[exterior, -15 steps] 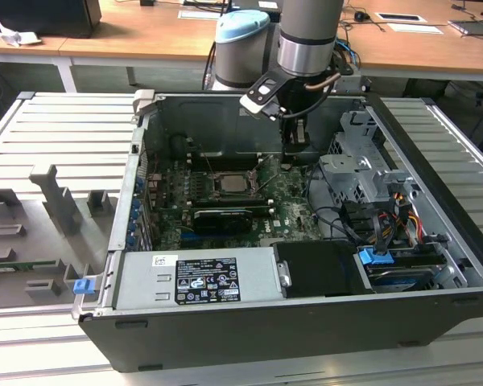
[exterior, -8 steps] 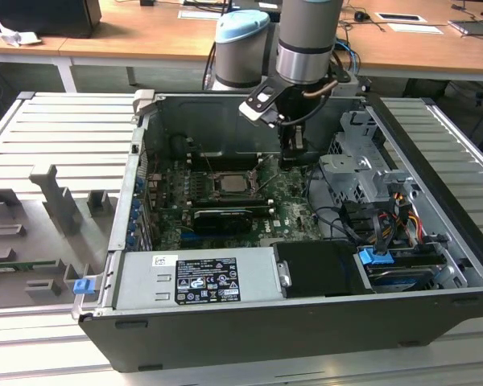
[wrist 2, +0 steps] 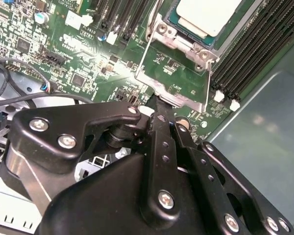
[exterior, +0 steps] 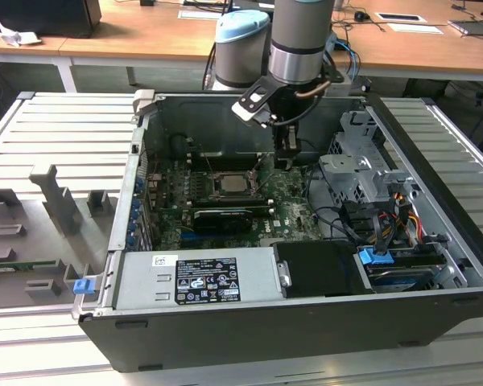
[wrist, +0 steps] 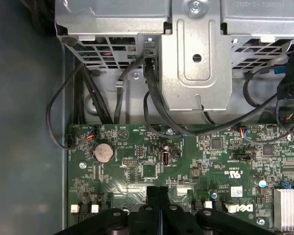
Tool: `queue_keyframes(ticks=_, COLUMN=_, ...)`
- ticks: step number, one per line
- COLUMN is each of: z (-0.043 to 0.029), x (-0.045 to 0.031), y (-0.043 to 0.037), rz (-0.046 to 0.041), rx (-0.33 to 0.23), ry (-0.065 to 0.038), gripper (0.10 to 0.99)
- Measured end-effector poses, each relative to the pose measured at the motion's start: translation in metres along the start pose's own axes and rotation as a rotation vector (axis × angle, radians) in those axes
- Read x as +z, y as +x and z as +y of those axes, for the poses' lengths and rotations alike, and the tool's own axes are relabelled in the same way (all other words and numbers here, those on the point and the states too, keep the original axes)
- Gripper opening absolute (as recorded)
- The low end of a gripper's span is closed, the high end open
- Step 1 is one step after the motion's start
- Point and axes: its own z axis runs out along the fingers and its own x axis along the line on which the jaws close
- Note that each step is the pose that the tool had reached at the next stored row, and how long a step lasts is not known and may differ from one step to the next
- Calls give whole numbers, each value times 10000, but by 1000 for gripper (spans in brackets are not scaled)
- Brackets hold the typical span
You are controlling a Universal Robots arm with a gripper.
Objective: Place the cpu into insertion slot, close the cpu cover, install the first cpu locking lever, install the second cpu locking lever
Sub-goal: 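Close the cpu cover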
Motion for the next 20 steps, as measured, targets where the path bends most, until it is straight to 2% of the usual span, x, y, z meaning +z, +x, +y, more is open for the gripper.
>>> queue_keyframes(ticks=6, z=-23, x=3, y=-1, rz=-2, rx=0, ry=3, gripper=106)
queue_keyframes(ticks=8, z=-54, x=1, y=-1, rz=-2, rx=0, ry=3, gripper=106)
queue_keyframes(ticks=20, z=-138, x=-2, y=-2, rz=-2, rx=0, ry=3, gripper=106)
